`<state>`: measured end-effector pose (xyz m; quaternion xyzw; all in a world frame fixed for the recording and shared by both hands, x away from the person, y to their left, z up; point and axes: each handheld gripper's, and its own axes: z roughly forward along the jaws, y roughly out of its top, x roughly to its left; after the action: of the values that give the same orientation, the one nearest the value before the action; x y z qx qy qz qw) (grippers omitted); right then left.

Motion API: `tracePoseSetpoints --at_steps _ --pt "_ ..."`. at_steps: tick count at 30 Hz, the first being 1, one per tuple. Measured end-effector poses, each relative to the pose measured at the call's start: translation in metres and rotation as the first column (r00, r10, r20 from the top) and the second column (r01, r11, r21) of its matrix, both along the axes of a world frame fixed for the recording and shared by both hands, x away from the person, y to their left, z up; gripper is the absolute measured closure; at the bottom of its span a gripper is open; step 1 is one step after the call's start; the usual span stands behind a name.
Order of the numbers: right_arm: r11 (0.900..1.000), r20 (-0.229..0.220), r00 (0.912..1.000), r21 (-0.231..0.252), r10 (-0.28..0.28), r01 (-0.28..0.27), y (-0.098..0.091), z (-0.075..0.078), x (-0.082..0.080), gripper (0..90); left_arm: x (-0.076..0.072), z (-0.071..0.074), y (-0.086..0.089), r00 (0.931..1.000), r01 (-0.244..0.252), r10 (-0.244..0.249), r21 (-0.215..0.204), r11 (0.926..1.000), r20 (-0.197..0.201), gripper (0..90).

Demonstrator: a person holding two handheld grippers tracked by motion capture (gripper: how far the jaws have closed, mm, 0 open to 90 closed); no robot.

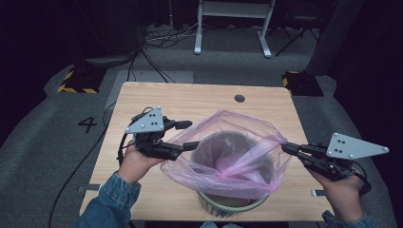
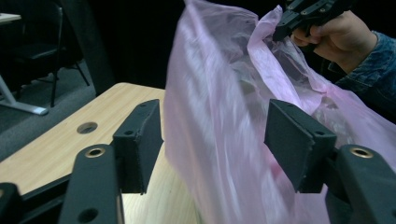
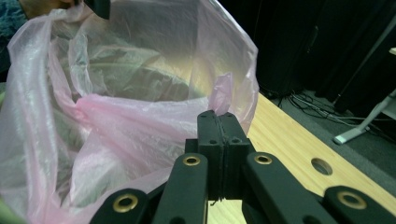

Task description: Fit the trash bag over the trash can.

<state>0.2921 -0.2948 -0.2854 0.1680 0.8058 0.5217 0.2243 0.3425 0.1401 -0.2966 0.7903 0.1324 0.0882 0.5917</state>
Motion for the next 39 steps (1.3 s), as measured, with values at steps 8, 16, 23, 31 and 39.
tracePoseSetpoints --at_steps 8,16,23,31,39 --pt "0.9986 -0.010 0.9985 -0.003 0.053 -0.053 0.015 -0.001 0.016 89.2 0.013 -0.010 -0.008 0.9927 -0.111 0.114 0.076 0.9910 -0.039 78.2" --pt "0.9994 -0.105 0.9944 -0.034 0.001 -0.005 -0.001 -0.025 0.034 89.2 0.035 -0.039 0.008 0.9608 -0.224 0.240 0.124 0.9667 -0.139 89.4" --pt "0.9965 -0.155 0.9867 -0.075 -0.048 0.037 -0.008 -0.044 0.048 89.4 0.047 -0.056 0.012 0.9399 -0.265 0.295 0.175 0.9481 -0.173 89.4" --pt "0.9906 -0.198 0.9767 -0.123 -0.084 0.060 -0.019 -0.066 0.049 89.8 0.052 -0.074 0.023 0.9110 -0.285 0.335 0.221 0.9327 -0.240 89.4" --pt "0.9945 -0.285 0.9571 -0.101 -0.055 0.027 -0.033 -0.097 0.031 90.0 0.043 -0.105 0.031 0.8943 -0.216 0.296 0.254 0.9426 -0.336 89.3"
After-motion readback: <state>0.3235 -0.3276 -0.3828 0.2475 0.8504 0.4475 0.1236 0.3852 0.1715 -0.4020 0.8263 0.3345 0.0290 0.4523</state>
